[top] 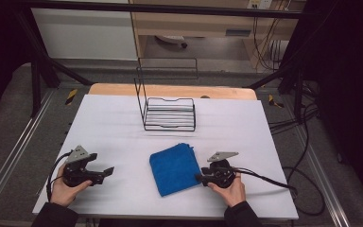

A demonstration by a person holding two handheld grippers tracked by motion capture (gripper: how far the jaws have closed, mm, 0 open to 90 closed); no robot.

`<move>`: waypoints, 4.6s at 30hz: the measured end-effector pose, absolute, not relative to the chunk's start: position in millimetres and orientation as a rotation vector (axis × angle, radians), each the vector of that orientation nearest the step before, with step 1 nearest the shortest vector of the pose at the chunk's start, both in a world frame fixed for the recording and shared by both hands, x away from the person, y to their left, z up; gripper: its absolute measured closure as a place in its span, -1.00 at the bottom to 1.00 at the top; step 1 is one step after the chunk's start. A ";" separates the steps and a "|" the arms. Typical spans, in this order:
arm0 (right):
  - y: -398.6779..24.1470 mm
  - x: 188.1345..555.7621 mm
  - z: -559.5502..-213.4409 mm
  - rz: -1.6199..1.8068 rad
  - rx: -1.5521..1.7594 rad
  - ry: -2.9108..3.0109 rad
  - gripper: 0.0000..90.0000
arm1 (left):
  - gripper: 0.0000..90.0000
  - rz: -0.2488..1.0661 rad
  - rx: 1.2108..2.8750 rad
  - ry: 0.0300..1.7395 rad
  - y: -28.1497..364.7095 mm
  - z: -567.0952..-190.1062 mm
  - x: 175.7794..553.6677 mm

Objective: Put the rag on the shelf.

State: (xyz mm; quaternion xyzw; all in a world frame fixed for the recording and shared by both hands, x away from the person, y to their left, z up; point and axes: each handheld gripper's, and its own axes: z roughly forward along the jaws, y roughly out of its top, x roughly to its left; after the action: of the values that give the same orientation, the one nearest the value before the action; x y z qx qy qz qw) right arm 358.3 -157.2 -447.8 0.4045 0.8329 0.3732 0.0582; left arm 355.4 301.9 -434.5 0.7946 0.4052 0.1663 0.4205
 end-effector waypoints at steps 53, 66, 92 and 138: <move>-190.0 383.3 -426.4 1.300 1.155 2.316 -0.85 | -0.81 0.436 2.033 0.999 256.8 -419.2 363.6; -198.4 379.8 -428.8 1.283 1.167 2.300 -0.91 | -0.68 0.417 2.065 0.982 204.7 -409.6 376.6; -200.5 380.0 -431.7 1.295 1.178 2.296 -0.87 | 0.49 0.269 2.099 1.123 135.8 -445.0 402.4; -144.6 431.4 -454.9 1.237 1.250 2.460 0.54 | 0.86 0.262 2.080 1.097 134.1 -451.0 397.6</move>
State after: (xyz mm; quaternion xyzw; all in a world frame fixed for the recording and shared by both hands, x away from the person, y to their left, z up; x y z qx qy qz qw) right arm 431.4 -144.6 -454.9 0.4126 0.8121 0.4083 0.0587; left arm 397.6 134.1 -451.0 0.8139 0.4292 0.1024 0.3779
